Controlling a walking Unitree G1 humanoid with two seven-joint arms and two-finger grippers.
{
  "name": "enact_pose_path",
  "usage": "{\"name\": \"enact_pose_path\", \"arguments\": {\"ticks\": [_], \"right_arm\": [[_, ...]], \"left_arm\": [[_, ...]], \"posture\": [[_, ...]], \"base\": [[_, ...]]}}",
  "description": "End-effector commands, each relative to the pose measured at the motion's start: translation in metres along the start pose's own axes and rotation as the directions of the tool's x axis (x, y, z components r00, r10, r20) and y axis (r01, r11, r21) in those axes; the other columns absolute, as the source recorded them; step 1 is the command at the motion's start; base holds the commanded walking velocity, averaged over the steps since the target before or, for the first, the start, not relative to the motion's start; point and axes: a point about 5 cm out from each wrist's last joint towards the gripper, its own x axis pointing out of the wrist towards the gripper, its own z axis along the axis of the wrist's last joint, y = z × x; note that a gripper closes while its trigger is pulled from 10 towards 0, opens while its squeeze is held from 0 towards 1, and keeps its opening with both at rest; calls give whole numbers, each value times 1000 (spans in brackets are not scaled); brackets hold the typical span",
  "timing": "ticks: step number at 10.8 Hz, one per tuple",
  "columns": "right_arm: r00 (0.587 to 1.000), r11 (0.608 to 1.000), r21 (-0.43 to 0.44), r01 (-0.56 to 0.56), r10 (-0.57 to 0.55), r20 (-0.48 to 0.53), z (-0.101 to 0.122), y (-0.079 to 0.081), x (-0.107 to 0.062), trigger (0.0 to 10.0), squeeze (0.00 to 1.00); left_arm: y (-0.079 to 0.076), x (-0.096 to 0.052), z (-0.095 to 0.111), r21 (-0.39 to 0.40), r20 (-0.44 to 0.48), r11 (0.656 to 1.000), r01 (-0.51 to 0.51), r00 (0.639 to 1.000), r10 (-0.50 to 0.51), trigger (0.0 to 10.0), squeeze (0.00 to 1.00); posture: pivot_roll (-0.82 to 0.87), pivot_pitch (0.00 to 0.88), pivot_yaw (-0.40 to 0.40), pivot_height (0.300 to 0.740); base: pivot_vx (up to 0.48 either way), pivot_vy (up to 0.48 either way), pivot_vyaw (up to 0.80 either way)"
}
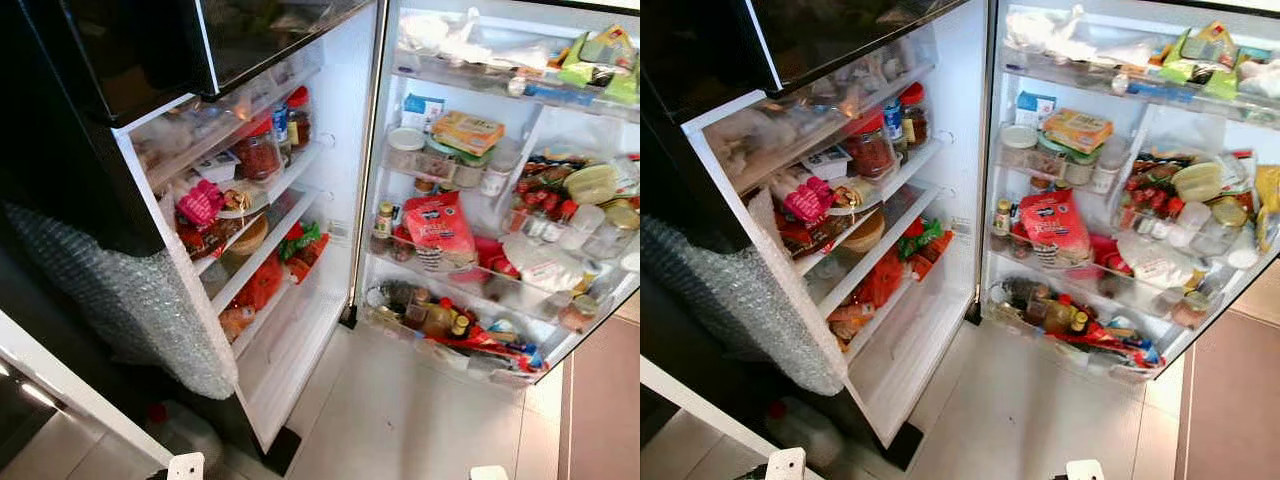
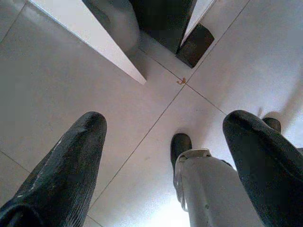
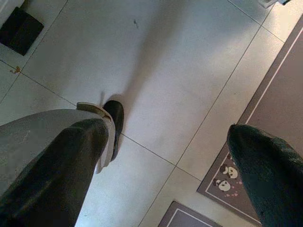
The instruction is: Restocking fridge
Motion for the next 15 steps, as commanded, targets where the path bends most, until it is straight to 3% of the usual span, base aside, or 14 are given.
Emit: {"name": "enact_pose_path", "arguments": {"ticks": [1, 2, 4, 6, 7, 8, 10, 13, 15], "right_arm": [[1000, 1000, 24, 7, -7, -4, -3, 0, -1, 10000, 0], [999, 997, 75, 31, -31, -7, -4, -1, -1, 10000, 0], [986, 936, 308, 168, -166, -34, -11, -4, -3, 10000, 0], [967, 891, 377, 252, -248, -59, -13, -6, -4, 10000, 0], [937, 819, 462, 341, -335, -97, -17, -7, -6, 10000, 0], [915, 771, 504, 390, -387, -116, -18, -8, -8, 10000, 0], [818, 653, 549, 521, -566, -103, 4, -78, -15, 10000, 0], [758, 596, 562, 573, -646, -88, 9, -95, -21, 10000, 0], [685, 481, 620, 620, -716, -130, 14, -108, -26, 10000, 0]], "left_arm": [[3, -2, -9, 11, -36, 1000, -9, 999, 9, 10000, 0], [3, -2, -9, 10, -35, 1000, -9, 999, 10, 10000, 0], [3, -1, -8, 1, -33, 1000, -16, 999, 16, 10000, 0], [3, -1, -8, -1, -33, 1000, -18, 999, 18, 10000, 0], [3, -1, -8, -4, -32, 1000, -20, 999, 20, 10000, 0], [2, -1, -8, -4, -31, 1000, -20, 999, 20, 10000, 0], [2, -1, -7, -2, -29, 1000, -18, 999, 18, 10000, 0], [2, -1, -7, -2, -29, 1000, -17, 999, 17, 10000, 0], [2, -1, -6, 0, -29, 1000, -17, 999, 17, 10000, 0]], "posture": [[-54, 0, 35, 740], [-61, 0, 35, 740], [-65, 8, 34, 740], [-66, 12, 34, 740], [-67, 13, 34, 740], [-74, 16, 37, 740], [-78, 16, 36, 740], [-83, 15, 34, 740], [-89, 16, 37, 740]], "base": [[0, 0, 0], [0, 0, 0], [0, 0, 0], [0, 0, 0], [0, 0, 0], [0, 0, 0], [0, 0, 0], [0, 0, 0], [0, 0, 0]]}}
